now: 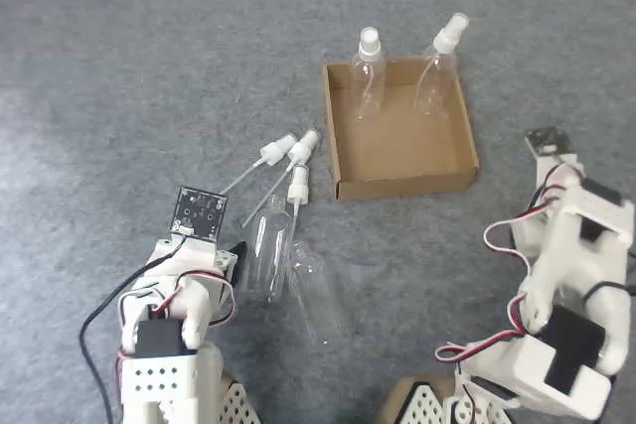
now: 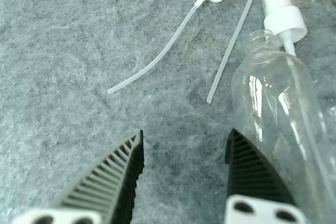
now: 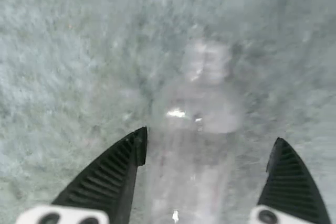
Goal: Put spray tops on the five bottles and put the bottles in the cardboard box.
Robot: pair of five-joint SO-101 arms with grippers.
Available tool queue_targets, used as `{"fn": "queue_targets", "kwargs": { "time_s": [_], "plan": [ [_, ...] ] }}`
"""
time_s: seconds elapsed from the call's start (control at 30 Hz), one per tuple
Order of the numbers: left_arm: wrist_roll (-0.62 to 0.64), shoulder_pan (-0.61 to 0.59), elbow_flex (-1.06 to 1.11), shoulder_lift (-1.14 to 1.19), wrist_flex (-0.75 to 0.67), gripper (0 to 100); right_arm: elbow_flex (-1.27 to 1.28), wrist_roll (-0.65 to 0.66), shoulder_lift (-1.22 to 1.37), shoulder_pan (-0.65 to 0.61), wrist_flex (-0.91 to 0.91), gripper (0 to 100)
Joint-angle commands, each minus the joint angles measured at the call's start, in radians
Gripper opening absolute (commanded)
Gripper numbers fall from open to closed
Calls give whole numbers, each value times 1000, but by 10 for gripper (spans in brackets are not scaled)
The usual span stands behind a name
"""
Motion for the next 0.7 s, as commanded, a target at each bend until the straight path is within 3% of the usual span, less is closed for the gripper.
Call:
{"fn": "queue_targets", "kwargs": {
  "time_s": [0.0, 0.33, 0.53, 0.67],
  "plan": [
    [-8, -2, -7, -12, 5, 240, -157, -20, -45, -13, 39, 318],
    [-8, -2, -7, -12, 5, 240, -285, 6, 202, -10, 41, 316],
    [-8, -2, -7, -12, 5, 240, -292, 5, 248, -8, 42, 132],
    [-8, 0, -7, -12, 5, 240, -298, 12, 248, -10, 42, 67]
  ]
}}
